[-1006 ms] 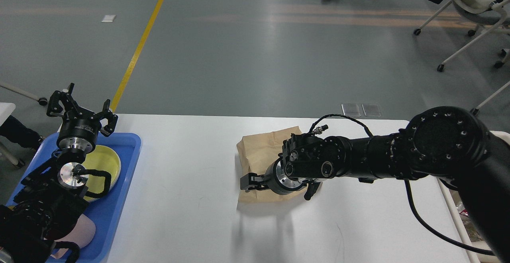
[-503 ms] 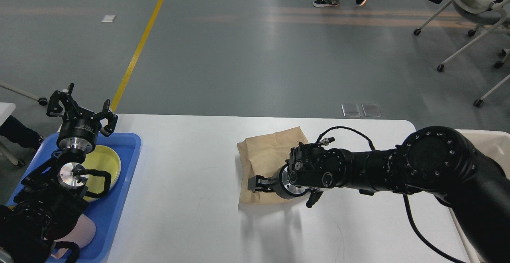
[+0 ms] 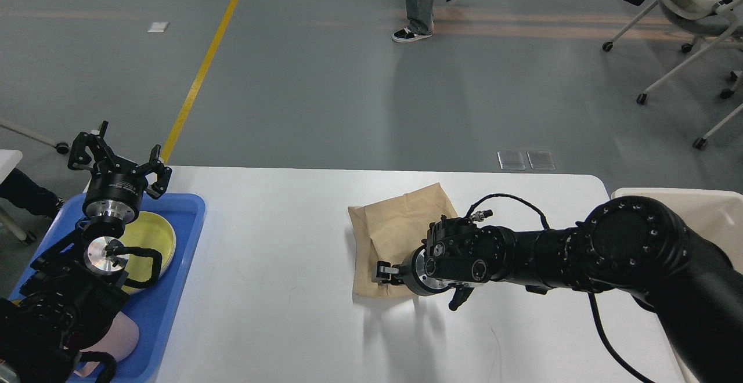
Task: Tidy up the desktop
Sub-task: 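Pinch the paper bag's edge with the right gripper, then lift the paper bag over the white bin and release it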
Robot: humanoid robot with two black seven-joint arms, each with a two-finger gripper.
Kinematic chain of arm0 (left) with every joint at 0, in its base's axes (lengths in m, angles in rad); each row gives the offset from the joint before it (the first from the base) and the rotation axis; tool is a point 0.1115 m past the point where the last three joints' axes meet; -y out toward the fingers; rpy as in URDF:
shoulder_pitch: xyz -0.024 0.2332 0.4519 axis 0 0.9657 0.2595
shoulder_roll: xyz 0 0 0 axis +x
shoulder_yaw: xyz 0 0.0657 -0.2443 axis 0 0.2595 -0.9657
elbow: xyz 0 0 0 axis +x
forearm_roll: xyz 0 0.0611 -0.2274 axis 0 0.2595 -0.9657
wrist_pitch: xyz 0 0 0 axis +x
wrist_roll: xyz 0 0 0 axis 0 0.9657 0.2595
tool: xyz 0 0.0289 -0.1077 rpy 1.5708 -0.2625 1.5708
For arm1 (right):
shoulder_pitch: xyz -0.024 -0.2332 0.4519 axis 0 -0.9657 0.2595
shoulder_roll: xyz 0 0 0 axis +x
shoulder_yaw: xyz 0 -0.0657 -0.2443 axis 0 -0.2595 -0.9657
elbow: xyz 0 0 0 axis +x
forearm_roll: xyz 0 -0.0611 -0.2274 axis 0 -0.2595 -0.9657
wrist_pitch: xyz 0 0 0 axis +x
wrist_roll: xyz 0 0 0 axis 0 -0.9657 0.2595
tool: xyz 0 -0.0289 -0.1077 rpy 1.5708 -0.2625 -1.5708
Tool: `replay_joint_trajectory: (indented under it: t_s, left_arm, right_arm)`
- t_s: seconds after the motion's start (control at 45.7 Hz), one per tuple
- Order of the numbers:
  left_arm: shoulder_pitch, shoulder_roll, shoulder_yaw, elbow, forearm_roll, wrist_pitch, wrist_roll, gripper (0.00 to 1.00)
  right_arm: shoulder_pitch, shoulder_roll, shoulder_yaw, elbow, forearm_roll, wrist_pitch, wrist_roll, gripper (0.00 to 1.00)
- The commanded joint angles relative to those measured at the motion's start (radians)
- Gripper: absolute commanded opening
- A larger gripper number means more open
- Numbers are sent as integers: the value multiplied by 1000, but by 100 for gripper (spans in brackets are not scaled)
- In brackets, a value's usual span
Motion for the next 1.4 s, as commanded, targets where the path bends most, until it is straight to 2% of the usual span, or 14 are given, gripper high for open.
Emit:
replay_joint_trajectory:
  t_s: [0.0, 0.044, 0.35, 0.459, 0.831, 1.224, 1.377]
  left_arm:
    - [0, 0, 0, 1, 0, 0, 0, 96]
    - [0, 0, 0, -1, 0, 0, 0, 96]
    - [0, 0, 1, -1, 0, 0, 0, 96]
    - [0, 0, 0, 1, 0, 0, 0, 96]
    - [0, 0, 0, 1, 0, 0, 0, 96]
    - [0, 0, 1, -1, 0, 0, 0, 96]
    - [0, 0, 0, -1, 0, 0, 0, 96]
  right_arm:
    - [-3, 0, -1, 3, -3, 0, -1, 12]
    - [-3, 0, -3, 3, -3, 1, -1, 0]
    - [1, -6, -1, 17, -5, 1, -3, 0]
    - [25, -30, -6, 70, -5, 4, -3, 0]
    - [349, -380, 3, 374, -5, 52, -1, 0]
    - [657, -731, -1, 397, 1, 259, -3, 0]
    - [617, -799, -49, 370, -6, 244, -3, 0]
